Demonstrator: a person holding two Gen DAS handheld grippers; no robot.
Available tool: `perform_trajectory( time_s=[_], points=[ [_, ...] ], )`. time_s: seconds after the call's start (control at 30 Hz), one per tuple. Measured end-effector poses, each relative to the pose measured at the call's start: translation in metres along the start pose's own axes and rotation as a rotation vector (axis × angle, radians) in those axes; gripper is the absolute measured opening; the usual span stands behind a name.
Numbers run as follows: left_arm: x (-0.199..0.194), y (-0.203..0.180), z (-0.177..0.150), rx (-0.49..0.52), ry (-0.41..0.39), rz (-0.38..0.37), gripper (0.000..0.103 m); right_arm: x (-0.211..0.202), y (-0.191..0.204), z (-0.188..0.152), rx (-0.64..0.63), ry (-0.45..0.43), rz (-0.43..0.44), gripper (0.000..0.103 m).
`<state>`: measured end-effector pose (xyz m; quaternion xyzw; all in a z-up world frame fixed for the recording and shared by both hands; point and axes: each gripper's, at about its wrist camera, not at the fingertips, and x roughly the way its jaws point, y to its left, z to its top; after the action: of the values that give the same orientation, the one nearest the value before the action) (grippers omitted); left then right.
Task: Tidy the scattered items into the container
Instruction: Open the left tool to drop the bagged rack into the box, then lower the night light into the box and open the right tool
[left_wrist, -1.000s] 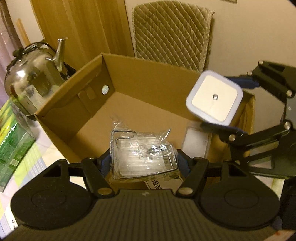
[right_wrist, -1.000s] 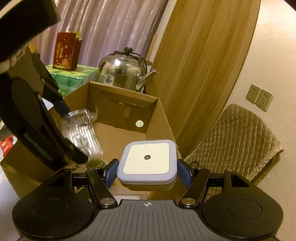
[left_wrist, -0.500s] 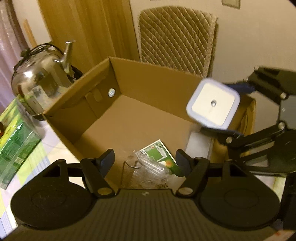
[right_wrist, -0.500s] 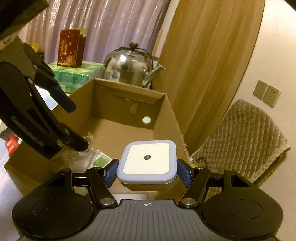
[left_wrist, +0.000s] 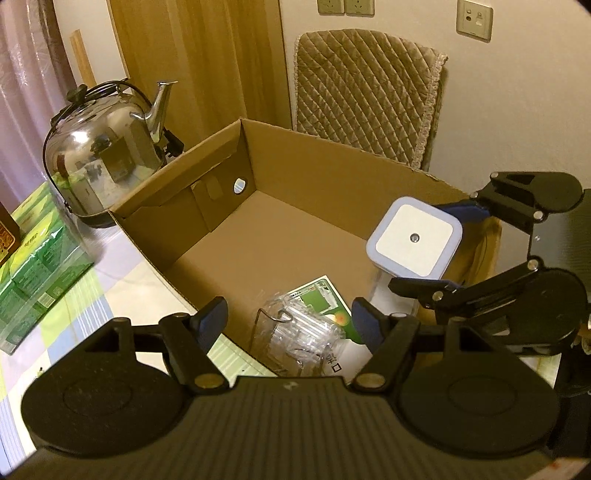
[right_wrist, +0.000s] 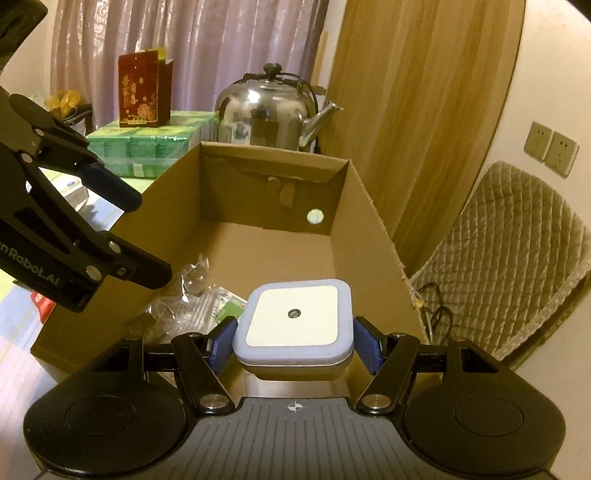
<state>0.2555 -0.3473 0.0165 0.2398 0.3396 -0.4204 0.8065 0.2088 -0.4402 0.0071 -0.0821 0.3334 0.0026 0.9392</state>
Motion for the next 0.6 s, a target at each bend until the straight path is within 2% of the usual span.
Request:
perform_trajectory(
  time_s=[0.6],
  points=[
    [-0.006, 0.008, -0.008, -0.045, -0.012, 0.005, 0.074, 0.013, -0.004, 0.003, 0.077, 0.071, 0.061, 0.065]
  ],
)
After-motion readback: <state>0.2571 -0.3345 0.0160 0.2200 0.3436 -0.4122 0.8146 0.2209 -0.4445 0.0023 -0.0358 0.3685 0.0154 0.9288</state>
